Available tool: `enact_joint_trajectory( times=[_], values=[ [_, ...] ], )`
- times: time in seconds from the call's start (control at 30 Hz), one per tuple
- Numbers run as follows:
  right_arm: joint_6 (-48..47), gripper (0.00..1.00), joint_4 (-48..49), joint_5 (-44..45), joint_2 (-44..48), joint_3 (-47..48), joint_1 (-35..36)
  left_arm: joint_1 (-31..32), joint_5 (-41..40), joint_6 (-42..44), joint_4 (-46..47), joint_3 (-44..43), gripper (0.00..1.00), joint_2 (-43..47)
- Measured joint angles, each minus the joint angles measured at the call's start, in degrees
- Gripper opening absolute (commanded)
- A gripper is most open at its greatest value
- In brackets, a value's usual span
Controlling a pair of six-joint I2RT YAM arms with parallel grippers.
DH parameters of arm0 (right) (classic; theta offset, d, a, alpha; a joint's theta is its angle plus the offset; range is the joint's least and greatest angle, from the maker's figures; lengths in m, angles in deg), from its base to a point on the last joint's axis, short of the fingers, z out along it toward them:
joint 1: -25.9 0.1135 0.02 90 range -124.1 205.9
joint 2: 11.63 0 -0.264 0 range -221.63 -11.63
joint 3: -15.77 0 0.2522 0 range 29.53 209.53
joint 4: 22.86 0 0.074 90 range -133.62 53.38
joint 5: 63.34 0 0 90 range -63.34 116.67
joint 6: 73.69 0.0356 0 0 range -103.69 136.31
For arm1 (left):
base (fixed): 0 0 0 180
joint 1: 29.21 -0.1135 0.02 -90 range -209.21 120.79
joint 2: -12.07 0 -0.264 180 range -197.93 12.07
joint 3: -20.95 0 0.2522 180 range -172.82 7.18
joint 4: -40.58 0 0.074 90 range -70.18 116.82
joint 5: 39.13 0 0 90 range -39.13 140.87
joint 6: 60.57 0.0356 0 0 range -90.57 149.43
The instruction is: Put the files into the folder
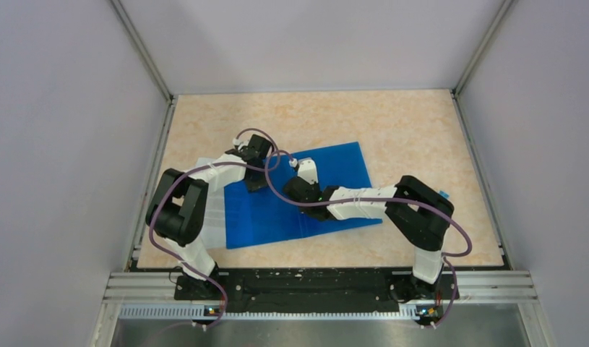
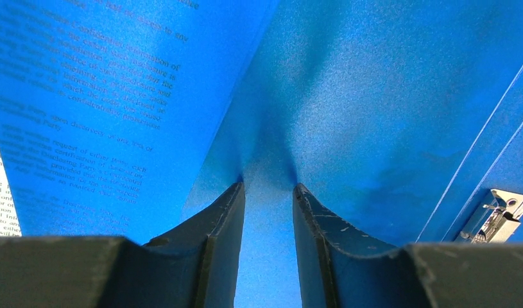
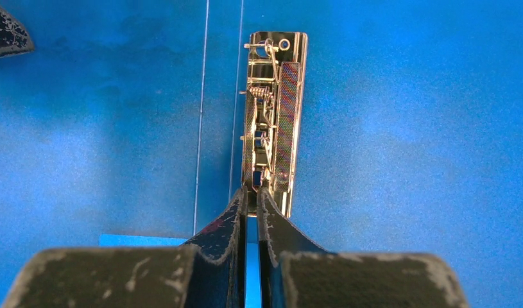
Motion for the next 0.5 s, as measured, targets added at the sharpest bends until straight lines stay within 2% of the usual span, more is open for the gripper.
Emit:
enact_joint_trajectory(
  times=[0.27, 0.5],
  values=[
    [1.73, 0.00, 2.23, 0.74, 1.01, -1.97, 0.07, -0.48, 0.46, 0.15, 0.04, -0.55, 0.40, -0.98],
    [1.81, 0.00, 2.14, -2.16, 2.36, -2.45, -1.40, -0.55, 0.59, 0.31, 0.07, -0.61, 0.39, -1.09]
  ],
)
